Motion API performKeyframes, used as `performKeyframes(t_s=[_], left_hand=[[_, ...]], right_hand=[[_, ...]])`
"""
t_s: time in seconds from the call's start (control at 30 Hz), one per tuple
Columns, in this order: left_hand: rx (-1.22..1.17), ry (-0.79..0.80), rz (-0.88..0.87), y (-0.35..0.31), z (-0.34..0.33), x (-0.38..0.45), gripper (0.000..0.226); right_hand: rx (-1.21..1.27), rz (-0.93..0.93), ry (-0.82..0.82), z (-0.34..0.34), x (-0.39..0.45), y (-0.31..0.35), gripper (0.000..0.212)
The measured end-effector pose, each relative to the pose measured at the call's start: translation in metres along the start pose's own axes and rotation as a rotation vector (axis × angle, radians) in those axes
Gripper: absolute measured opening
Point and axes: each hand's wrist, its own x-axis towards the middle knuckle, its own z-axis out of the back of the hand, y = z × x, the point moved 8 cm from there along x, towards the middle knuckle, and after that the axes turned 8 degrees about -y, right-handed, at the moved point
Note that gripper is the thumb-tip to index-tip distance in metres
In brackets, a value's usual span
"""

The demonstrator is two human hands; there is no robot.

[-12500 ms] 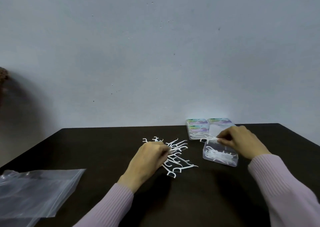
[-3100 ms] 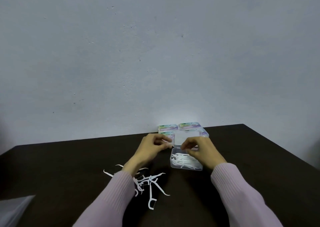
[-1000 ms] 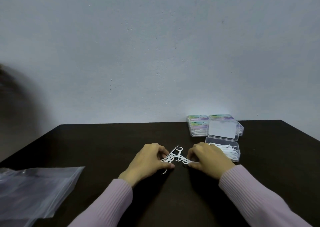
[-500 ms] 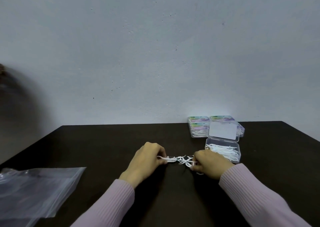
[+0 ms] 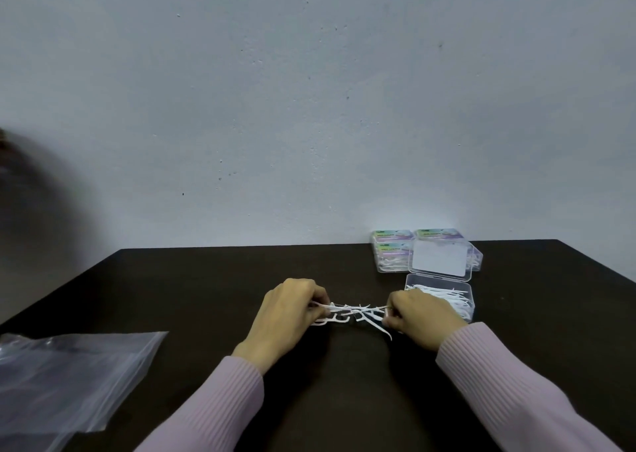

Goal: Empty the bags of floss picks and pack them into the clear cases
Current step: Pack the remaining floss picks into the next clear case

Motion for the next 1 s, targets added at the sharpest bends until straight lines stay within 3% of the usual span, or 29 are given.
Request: performKeyframes(t_s=[0.17,0.5,1.0], left_hand=[[-0.050,-0.057,-0.015,-0.001,0.005,0.000,0.008],[-0.315,-0.227,0.013,-0.010,0.009,0.014,0.003],[-0.571,-0.232,0.124,-0.036,-0.027,0.043,0.006]], right_hand=[[0.044,-0.005,-0.014,0.004,0.002,-0.004,0.008],[0.137,-0.020,-0.247,0.044,0.003,-0.029,0.014],[0.308,-0.231,-0.298,0.054,-0.002,-0.104,0.007]])
